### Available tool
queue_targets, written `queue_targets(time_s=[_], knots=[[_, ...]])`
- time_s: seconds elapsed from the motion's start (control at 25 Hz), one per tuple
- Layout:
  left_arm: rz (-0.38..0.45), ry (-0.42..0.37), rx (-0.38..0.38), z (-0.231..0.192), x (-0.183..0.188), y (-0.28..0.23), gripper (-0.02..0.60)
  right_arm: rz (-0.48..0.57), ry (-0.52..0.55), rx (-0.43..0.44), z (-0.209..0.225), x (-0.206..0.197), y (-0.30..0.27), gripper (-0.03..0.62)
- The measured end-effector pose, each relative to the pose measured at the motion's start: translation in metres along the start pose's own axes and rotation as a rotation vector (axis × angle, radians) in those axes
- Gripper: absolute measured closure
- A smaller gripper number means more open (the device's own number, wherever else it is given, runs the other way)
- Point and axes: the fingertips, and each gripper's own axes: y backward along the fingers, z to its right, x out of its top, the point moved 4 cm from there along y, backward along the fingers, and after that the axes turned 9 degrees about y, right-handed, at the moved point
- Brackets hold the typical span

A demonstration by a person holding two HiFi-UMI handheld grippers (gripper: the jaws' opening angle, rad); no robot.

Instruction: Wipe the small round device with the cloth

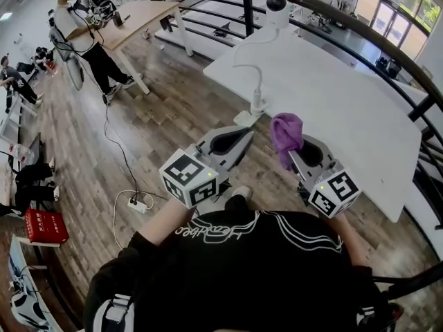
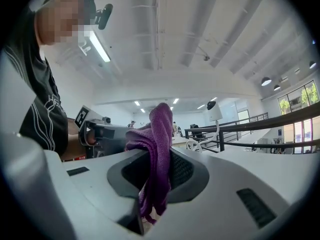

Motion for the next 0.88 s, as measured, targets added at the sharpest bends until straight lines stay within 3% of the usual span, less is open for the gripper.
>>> queue_targets(time_s=[0.88], knots=[[-0.016,-0.002,-0.009,0.02,-0.003,-0.002,0.572,0.006,-0.008,-0.013,-0.008,0.0,0.019,0.528]])
